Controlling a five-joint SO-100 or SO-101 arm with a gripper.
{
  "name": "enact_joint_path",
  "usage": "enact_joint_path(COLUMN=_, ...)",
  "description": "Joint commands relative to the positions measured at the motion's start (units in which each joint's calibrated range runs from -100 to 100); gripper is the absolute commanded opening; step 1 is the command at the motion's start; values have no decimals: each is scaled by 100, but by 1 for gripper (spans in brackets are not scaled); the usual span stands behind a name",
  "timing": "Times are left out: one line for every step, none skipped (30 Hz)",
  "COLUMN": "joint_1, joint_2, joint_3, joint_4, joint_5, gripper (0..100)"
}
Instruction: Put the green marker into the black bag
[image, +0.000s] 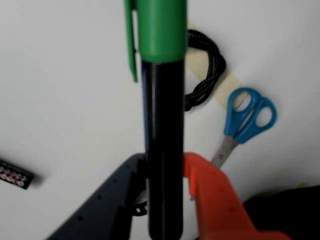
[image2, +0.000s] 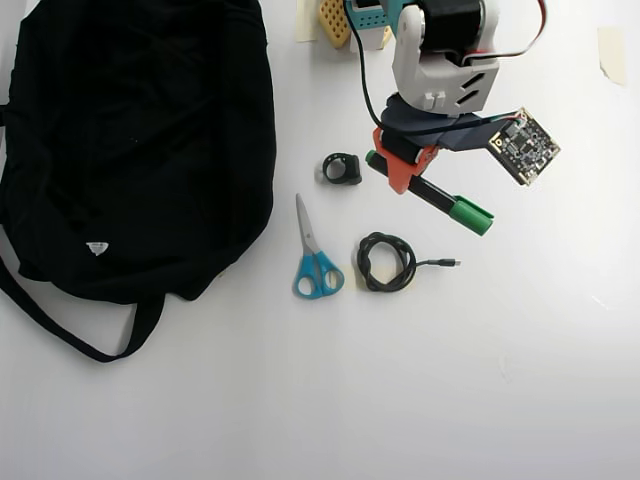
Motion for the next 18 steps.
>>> enact_joint_path(joint_1=127, joint_2=-378, joint_3=-367, joint_4=86, joint_5=-269, gripper=2)
enact_joint_path(joint_1=135, joint_2=-420, joint_3=-448, joint_4=86, joint_5=-322, gripper=2)
enact_joint_path(joint_1=142, joint_2=-478, joint_3=-493, joint_4=86, joint_5=-353, gripper=2)
enact_joint_path(joint_1=142, joint_2=-536, joint_3=-538, joint_4=86, joint_5=-374, gripper=2)
enact_joint_path(joint_1=150, joint_2=-594, joint_3=-592, joint_4=86, joint_5=-406, gripper=2)
enact_joint_path(joint_1=165, joint_2=-660, joint_3=-628, joint_4=86, joint_5=-432, gripper=2)
enact_joint_path(joint_1=210, joint_2=-710, joint_3=-673, joint_4=86, joint_5=-490, gripper=2)
enact_joint_path(joint_1=247, joint_2=-752, joint_3=-682, joint_4=86, joint_5=-579, gripper=2)
enact_joint_path(joint_1=277, joint_2=-793, joint_3=-682, joint_4=86, joint_5=-684, gripper=2)
enact_joint_path(joint_1=307, joint_2=-835, joint_3=-682, joint_4=86, joint_5=-783, gripper=2)
enact_joint_path(joint_1=329, joint_2=-884, joint_3=-673, joint_4=86, joint_5=-888, gripper=2)
enact_joint_path(joint_1=367, joint_2=-942, joint_3=-664, joint_4=86, joint_5=-1004, gripper=2)
enact_joint_path(joint_1=404, joint_2=-1001, joint_3=-655, joint_4=86, joint_5=-1114, gripper=2)
enact_joint_path(joint_1=434, joint_2=-1067, joint_3=-637, joint_4=86, joint_5=-1208, gripper=2)
enact_joint_path(joint_1=479, joint_2=-1125, joint_3=-628, joint_4=86, joint_5=-1297, gripper=2)
enact_joint_path(joint_1=531, joint_2=-1175, joint_3=-619, joint_4=86, joint_5=-1392, gripper=2)
enact_joint_path(joint_1=584, joint_2=-1225, joint_3=-619, joint_4=86, joint_5=-1470, gripper=2)
enact_joint_path(joint_1=644, joint_2=-1283, joint_3=-619, joint_4=86, joint_5=-1554, gripper=2)
